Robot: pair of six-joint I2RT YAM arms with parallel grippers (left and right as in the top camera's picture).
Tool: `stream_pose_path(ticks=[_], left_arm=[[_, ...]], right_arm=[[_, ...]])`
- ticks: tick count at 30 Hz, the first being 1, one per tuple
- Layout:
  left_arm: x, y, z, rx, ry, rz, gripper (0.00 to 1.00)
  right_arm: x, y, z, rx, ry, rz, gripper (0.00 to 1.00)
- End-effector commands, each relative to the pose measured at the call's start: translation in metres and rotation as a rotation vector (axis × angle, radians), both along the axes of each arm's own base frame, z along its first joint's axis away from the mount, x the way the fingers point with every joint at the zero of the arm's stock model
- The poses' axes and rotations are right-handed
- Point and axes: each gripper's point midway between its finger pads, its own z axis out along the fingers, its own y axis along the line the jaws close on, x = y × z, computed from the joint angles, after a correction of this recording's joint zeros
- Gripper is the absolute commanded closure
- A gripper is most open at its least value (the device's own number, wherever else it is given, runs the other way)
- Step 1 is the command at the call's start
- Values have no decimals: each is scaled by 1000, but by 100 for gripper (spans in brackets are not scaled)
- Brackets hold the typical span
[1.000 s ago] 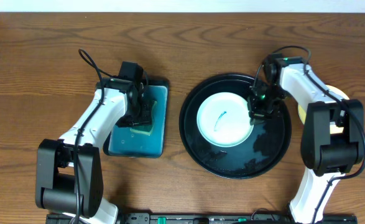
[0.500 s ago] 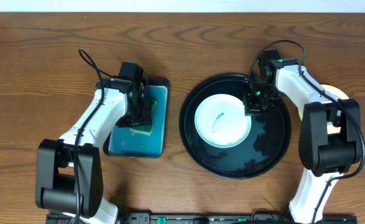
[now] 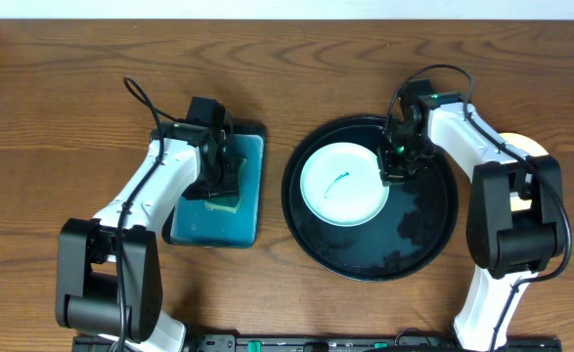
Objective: Clean dirty plates on tray and stack at the side
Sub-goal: 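Grasp the mint plate rim with the right gripper and pull it to tray center, then grasp the green sponge in the blue tray with the left gripper and lift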
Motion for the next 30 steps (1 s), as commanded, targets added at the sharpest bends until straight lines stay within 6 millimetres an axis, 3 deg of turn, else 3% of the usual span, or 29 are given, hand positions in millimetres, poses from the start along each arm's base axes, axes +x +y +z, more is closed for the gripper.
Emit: stream_pose_path(ticks=[1, 8, 21, 30], left_arm=[[2, 0, 1, -3, -16, 12, 44], [16, -3, 0, -15, -77, 12, 44], [18, -4, -18, -22, -113, 11, 50], [26, -6, -18, -29, -147, 10, 53]], right_arm=[[-1, 5, 7, 2, -19, 11, 99], [-1, 6, 7, 2, -19, 13, 99], [-1, 6, 7, -1, -20, 14, 99], [-1, 5, 7, -2, -21, 13, 99]])
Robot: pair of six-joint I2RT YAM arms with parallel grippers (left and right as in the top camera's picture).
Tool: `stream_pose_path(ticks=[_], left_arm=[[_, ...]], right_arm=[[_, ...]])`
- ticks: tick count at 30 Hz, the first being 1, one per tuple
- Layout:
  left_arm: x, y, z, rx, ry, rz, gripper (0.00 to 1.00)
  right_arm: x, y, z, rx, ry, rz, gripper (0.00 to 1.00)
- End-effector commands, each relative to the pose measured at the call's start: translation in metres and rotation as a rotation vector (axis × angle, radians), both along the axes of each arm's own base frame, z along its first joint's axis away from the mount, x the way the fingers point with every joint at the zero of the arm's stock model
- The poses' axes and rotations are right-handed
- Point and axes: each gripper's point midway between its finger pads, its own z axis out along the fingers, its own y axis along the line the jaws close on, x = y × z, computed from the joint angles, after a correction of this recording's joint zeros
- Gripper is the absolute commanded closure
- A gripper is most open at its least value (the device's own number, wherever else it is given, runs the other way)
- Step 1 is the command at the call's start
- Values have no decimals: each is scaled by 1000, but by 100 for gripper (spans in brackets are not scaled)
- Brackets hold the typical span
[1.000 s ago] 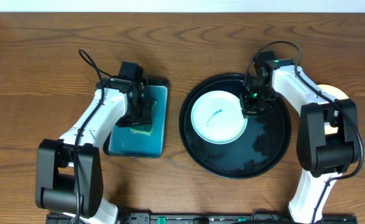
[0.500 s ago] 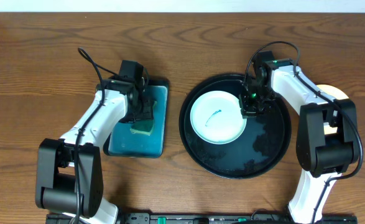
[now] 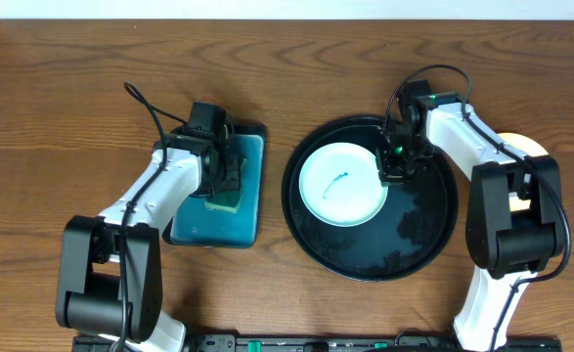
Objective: Clean dirty plates on tray and stack at the side
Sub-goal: 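Grasp the green sponge in the blue tray with the left gripper and lift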
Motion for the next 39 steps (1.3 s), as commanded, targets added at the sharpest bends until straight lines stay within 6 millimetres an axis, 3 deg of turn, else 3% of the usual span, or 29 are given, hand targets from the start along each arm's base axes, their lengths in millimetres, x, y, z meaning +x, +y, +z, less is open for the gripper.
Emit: stream_pose_path(ticks=[1, 11, 19, 26, 31, 36, 39], left_arm=[[0, -1, -2, -3, -5, 2, 53], [3, -3, -2, -10, -15, 0, 54], [1, -6, -13, -23, 16, -4, 55], [-5, -4, -33, -12, 73, -3, 67], [-7, -4, -39, -9, 90, -3, 92], [-7, -3, -35, -9, 90, 0, 93], [-2, -1, -19, -15, 61, 8, 93]], right_arm=[[0, 3, 7, -2, -20, 6, 99], [0, 3, 7, -2, -19, 7, 99], [0, 3, 7, -2, -19, 7, 99], [0, 3, 7, -1, -19, 7, 99], [0, 3, 7, -2, -19, 7, 99], [0, 3, 7, -2, -20, 7, 99], [0, 3, 7, -2, -20, 7, 99]])
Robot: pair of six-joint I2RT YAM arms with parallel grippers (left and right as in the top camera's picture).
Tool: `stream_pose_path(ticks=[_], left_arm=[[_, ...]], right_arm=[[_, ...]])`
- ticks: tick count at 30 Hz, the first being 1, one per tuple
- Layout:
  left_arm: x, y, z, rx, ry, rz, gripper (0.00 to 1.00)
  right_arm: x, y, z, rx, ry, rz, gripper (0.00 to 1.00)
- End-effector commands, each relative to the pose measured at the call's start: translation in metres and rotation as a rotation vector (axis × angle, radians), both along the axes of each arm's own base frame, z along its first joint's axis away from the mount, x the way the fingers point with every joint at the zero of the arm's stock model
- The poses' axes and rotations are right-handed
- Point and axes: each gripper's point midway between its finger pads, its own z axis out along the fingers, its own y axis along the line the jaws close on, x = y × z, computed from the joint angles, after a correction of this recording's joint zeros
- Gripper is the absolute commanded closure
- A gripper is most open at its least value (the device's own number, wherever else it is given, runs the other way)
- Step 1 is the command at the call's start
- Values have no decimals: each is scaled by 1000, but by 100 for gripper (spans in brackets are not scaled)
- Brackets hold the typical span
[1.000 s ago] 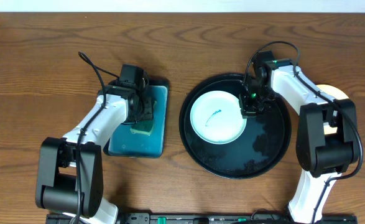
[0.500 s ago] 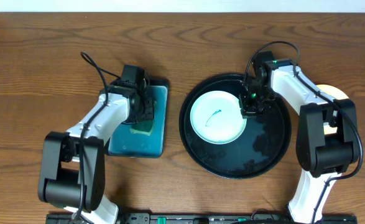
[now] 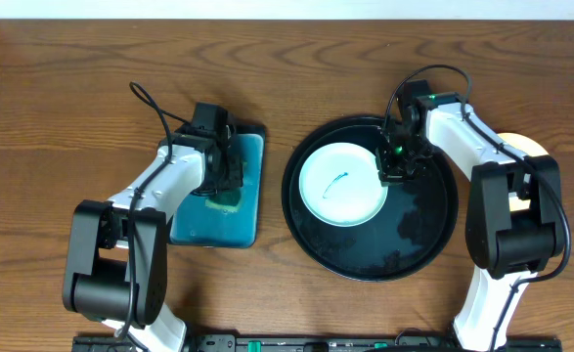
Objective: Clean dirty plates on tray and stack at the side
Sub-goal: 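Grasp the green sponge in the blue tray with the left gripper and lift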
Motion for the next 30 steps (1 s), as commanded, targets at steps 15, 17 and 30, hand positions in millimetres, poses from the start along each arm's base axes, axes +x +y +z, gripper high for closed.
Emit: stream_pose_path(ticks=[15, 17, 30], left_arm=[[10, -10, 119, -371, -274, -133, 93], [8, -14, 128, -460, -296, -187, 92], [9, 9, 162, -696, -421, -212, 92]], right_arm=[[1, 3, 7, 0, -22, 6, 99], [1, 3, 7, 0, -22, 6, 99], [1, 0, 6, -15, -24, 7, 99]])
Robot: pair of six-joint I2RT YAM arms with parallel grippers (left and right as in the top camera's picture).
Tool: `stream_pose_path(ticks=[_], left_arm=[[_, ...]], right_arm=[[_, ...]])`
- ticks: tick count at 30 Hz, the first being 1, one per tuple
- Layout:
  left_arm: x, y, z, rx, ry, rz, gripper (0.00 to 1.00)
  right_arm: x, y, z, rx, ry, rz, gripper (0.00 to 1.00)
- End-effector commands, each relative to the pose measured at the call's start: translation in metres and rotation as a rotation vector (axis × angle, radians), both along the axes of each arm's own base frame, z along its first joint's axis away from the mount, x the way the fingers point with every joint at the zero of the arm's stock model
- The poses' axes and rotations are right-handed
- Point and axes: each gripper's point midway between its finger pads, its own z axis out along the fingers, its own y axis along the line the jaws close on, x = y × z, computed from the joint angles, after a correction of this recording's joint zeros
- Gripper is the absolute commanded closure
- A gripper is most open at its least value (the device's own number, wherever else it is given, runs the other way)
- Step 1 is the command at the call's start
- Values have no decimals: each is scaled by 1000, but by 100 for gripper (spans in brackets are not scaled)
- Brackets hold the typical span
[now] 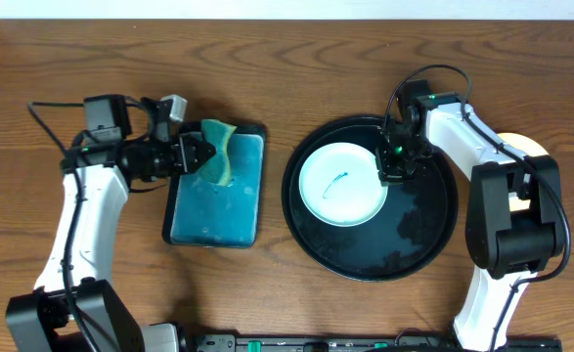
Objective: Clean dirty plates on tray and stack at the side
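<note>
A white plate (341,184) with a small green smear lies in the round black tray (423,240). My right gripper (392,166) is down at the plate's right rim and looks shut on it. Over the teal rectangular tray (213,210), my left gripper (205,156) points in from the left, shut on a green and yellow sponge (218,152) lifted above that tray's upper part.
A pale round plate (526,147) shows at the right edge, mostly hidden behind the right arm. The left arm reaches in from the lower left, the right arm from the lower right. The black tray's lower half shows wet patches.
The left arm has swung out to the left and turned sideways, with the sponge now raised in its gripper over the teal tray's upper part. The right gripper and the plate have not moved.
The left gripper was down on the sponge in the teal tray at all three earlier moments, shifting slightly each time. Now it holds the sponge lifted, with the arm swung left. The right gripper has stayed at the white plate's rim throughout.
</note>
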Motion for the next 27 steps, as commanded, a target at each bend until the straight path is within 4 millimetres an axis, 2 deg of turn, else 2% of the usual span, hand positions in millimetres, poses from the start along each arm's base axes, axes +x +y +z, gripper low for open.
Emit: stream_pose_path(ticks=[1, 7, 22, 27], left_arm=[[1, -3, 22, -91, -74, -49, 93], [-2, -5, 34, -165, -119, -83, 93], [-2, -6, 35, -168, -118, -84, 93], [-1, 8, 15, -63, -52, -20, 93]], right_arm=[[0, 0, 6, -15, -21, 7, 99], [0, 0, 6, -15, -21, 7, 99], [0, 1, 6, -14, -20, 8, 99], [-1, 1, 6, -15, -16, 10, 99]])
